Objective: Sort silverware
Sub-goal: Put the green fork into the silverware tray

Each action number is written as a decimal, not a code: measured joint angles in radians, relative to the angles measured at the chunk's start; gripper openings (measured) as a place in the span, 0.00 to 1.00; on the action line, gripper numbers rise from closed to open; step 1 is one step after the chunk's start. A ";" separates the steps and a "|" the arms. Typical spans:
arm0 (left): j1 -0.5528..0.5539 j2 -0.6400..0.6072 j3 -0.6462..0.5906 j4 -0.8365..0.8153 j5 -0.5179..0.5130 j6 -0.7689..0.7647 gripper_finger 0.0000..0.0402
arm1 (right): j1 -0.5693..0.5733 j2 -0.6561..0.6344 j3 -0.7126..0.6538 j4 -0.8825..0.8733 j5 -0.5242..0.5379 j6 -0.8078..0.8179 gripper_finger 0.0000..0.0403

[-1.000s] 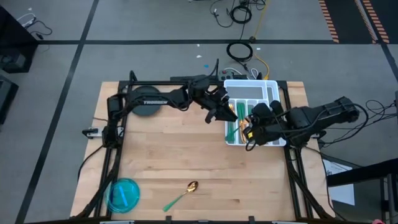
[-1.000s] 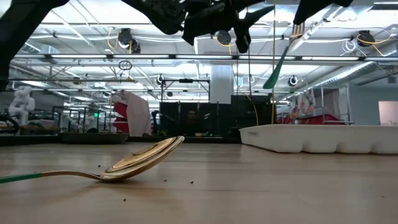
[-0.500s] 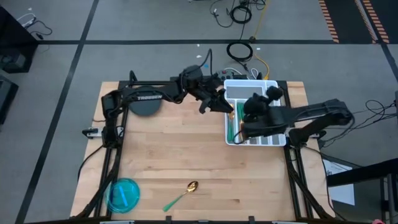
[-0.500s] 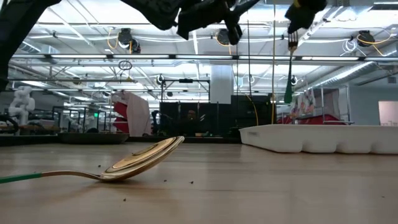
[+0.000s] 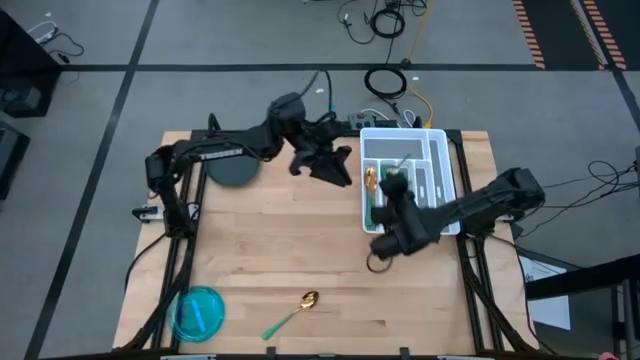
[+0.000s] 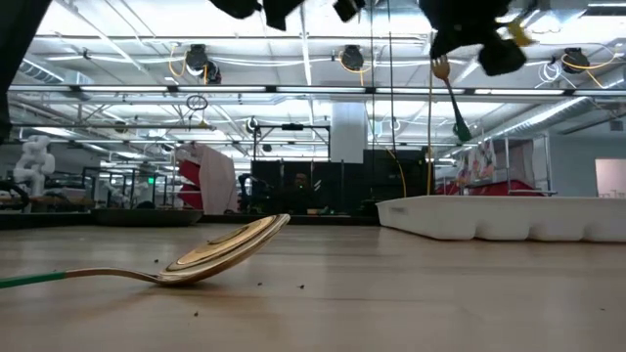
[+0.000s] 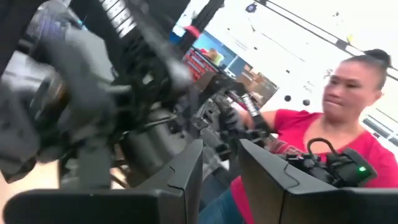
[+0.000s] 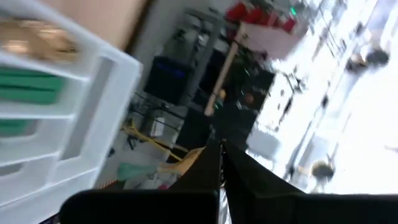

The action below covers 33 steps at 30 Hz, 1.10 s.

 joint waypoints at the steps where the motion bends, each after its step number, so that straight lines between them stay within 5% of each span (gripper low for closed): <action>1: 0.000 -0.017 0.000 0.000 0.003 -0.008 0.27 | 0.022 0.000 -0.015 0.000 -0.024 -0.010 0.00; 14: 0.000 -0.197 0.001 -0.010 -0.047 -0.010 0.27 | 0.266 -0.006 -0.217 0.000 -0.260 -0.128 0.00; 18: 0.006 -0.263 0.001 -0.025 0.083 -0.035 0.27 | 0.319 -0.038 -0.221 -0.001 -0.310 -0.164 0.00; 24: 0.103 -0.400 0.001 -0.034 0.203 -0.107 0.27 | 0.358 -0.074 -0.220 0.000 -0.385 -0.251 0.00; 33: 0.287 -0.588 0.002 -0.030 0.159 0.062 0.27 | 0.347 -0.074 -0.220 0.094 -0.392 -0.481 0.00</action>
